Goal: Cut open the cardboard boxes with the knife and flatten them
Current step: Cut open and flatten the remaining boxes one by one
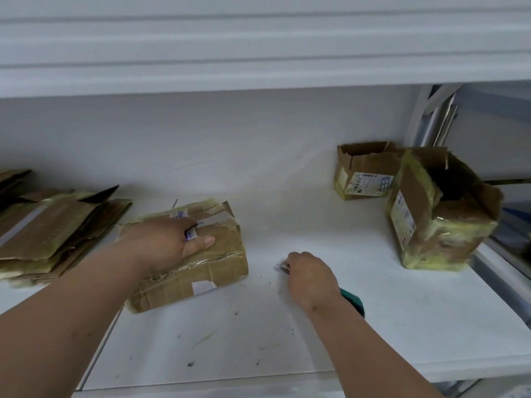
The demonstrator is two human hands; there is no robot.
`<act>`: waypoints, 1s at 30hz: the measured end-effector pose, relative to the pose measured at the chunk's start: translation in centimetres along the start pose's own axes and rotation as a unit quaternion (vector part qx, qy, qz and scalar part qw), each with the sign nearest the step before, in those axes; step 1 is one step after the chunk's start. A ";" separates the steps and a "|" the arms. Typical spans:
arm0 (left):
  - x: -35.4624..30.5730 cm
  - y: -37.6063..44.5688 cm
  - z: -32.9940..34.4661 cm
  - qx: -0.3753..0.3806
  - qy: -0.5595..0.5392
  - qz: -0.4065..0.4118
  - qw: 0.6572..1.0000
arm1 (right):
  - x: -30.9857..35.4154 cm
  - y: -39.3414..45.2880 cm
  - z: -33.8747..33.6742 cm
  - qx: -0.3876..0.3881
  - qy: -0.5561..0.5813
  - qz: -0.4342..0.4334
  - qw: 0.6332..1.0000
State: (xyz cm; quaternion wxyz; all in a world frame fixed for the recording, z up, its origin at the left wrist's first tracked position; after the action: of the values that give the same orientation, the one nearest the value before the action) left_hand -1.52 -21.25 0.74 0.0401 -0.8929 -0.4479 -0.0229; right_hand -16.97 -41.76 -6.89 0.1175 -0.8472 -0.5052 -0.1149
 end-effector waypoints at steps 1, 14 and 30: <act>0.1 0.0 0.0 0.002 -0.005 -0.004 1.000 | 0.6 -0.2 -0.1 -0.023 0.016 -0.009 1.000; 0.7 0.3 -0.8 0.016 -0.031 -0.006 0.999 | 4.5 0.0 -0.4 -0.124 0.273 -0.096 0.949; 1.4 0.4 -0.2 0.017 -0.019 -0.008 1.000 | 6.8 0.8 0.8 -0.115 0.313 -0.128 0.934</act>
State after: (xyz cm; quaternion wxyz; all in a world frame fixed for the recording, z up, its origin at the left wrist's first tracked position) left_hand -0.38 -20.42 1.01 0.0464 -0.8886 -0.4563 0.0017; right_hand -13.10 -36.27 -5.59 0.1559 -0.7043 -0.5300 -0.4458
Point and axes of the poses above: each hand's wrist, its own y-axis towards the middle knuckle, its own z-axis out of the palm, x = y × z, the point moved 2 cm from there along y, towards the middle knuckle, and after that the axes turned 2 degrees about y, right-handed, at the moved point
